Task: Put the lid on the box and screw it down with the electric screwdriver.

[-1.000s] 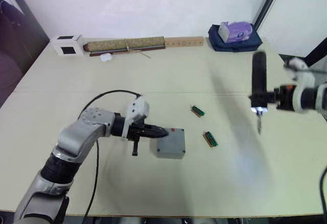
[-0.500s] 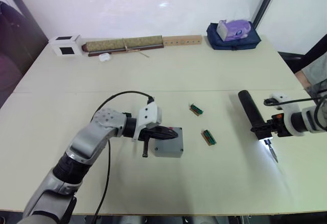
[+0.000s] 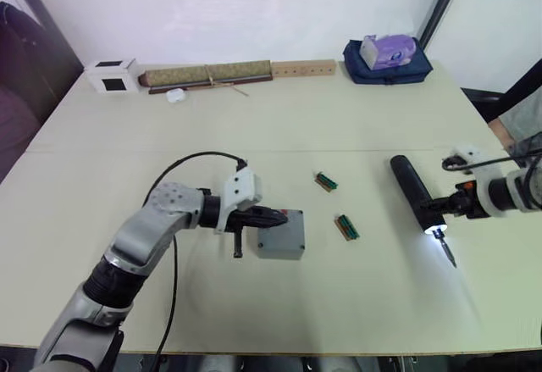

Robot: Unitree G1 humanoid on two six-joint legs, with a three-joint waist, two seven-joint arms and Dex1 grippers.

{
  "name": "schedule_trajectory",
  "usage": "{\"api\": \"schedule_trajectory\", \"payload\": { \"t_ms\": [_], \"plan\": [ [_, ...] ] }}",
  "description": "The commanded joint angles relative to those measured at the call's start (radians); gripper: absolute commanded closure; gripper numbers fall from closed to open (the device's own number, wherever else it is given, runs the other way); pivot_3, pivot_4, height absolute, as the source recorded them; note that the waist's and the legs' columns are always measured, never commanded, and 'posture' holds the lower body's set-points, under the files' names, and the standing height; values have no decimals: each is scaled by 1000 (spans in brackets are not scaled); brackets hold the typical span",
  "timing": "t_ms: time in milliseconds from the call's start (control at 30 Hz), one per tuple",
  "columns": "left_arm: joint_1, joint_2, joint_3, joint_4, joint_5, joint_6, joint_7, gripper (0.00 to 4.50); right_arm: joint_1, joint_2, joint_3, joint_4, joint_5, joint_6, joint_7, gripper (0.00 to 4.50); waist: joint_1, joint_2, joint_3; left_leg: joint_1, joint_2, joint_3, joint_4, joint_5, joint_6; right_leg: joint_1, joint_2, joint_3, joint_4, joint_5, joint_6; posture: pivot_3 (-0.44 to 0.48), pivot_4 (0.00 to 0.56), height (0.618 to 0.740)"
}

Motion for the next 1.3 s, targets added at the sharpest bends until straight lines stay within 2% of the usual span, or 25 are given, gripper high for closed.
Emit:
{"api": "schedule_trajectory", "payload": {
  "t_ms": [33, 167, 200, 300, 400, 533, 700, 867, 1067, 1167, 1300],
  "plan": [
    [-26, 15, 63, 20, -22, 8, 10, 4500, -82, -1, -79, -85, 2, 4, 22, 47, 1, 0, 0, 1, 0, 0, 0, 0, 0, 0, 0, 0, 1, 0, 0, 0, 150, 740],
    [-42, 31, 98, 62, -23, 12, 20, 4500, -92, 26, -146, -214, 60, 35, 47, 47, 3, 0, 0, 1, 0, -1, 1, 0, 0, 0, 1, 0, 4, 0, 0, 0, 150, 740],
    [-40, 43, 99, 86, -3, 4, 26, 4500, -60, 45, -186, -301, 115, 41, 69, 47, 4, -1, 0, 1, 1, -1, 1, 0, 0, 0, 1, 0, 4, 0, 0, 0, 150, 740],
    [-13, 82, 90, 139, 48, -16, 38, 4500, 179, 39, -230, -665, 203, -77, 162, 47, 8, -2, 0, 1, 1, -2, 2, 0, 0, 0, 1, 0, 5, 0, 0, 0, 150, 740],
    [26, 111, 50, 129, 84, -41, 20, 4500, 357, 57, -218, -840, 217, -121, 152, 47, 8, -3, 0, 1, 1, -3, 2, 0, 0, 1, 1, -1, 5, -1, -1, 0, 150, 740],
    [35, 95, 39, 145, 100, -46, 26, 4500, 446, 113, -177, -871, 168, -197, 105, 47, 5, -5, 1, 1, 0, -1, 6, 0, 0, 2, -2, 0, 8, 1, 1, 0, 150, 740],
    [45, 84, -3, 143, 122, -55, 10, 4500, 446, 198, -63, -847, 96, -232, 44, 47, 2, -9, 0, 5, 0, -1, 6, 1, -1, 5, 0, 0, 8, 1, 1, 0, 150, 740],
    [21, 31, -26, 155, 125, -47, 21, 4500, 437, 286, -7, -836, 115, -220, 38, 47, 4, -9, 0, 4, 1, -2, 6, 1, -2, 3, 2, 0, 9, 1, 1, 0, 150, 740],
    [-27, -22, -57, 192, 146, -80, 10, 4500, 434, 347, -26, -850, 214, -151, 51, 47, 7, -10, 0, 4, 0, -2, 6, 1, -2, 4, 0, 0, 9, 1, 1, 0, 150, 740],
    [-93, -53, -58, 294, 180, -134, 18, 4500, 422, 394, -30, -861, 231, -129, 8, 47, 6, -10, 0, 4, 0, -3, 6, 1, -2, 4, 1, 0, 9, 1, 1, 0, 150, 740],
    [-132, -42, -45, 382, 209, -188, 5, 4500, 420, 386, -56, -865, 221, -126, -22, 47, 1, -10, 0, 5, 0, -3, 7, 1, -2, 4, 1, 0, 10, 1, 1, 0, 150, 740]
  ]
}}
